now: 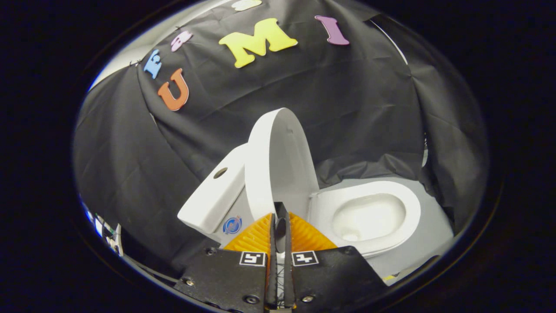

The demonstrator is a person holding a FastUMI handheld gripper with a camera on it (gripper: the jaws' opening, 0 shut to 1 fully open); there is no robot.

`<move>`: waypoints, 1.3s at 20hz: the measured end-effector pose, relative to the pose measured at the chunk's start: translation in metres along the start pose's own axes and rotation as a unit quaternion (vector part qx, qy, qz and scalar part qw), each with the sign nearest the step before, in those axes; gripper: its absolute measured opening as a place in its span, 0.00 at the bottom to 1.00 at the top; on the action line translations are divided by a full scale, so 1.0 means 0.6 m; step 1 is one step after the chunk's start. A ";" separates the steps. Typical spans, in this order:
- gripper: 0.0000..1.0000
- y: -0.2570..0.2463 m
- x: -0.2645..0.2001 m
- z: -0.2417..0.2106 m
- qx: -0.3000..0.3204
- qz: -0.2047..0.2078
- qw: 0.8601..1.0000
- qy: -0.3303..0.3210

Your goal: Open the toilet lid.

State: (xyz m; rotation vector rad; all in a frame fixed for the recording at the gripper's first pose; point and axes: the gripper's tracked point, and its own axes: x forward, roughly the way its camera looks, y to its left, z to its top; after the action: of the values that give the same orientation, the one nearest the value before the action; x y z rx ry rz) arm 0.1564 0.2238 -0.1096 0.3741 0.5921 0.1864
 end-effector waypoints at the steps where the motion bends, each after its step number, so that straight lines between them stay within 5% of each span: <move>1: 0.09 0.007 0.002 0.000 -0.004 -0.001 1.000 0.001; 26: 0.09 0.128 0.053 -0.022 -0.103 -0.027 0.994 0.024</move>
State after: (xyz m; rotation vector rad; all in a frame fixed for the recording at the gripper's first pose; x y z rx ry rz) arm 0.1696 0.3070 -0.1056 0.1531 0.6236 0.2023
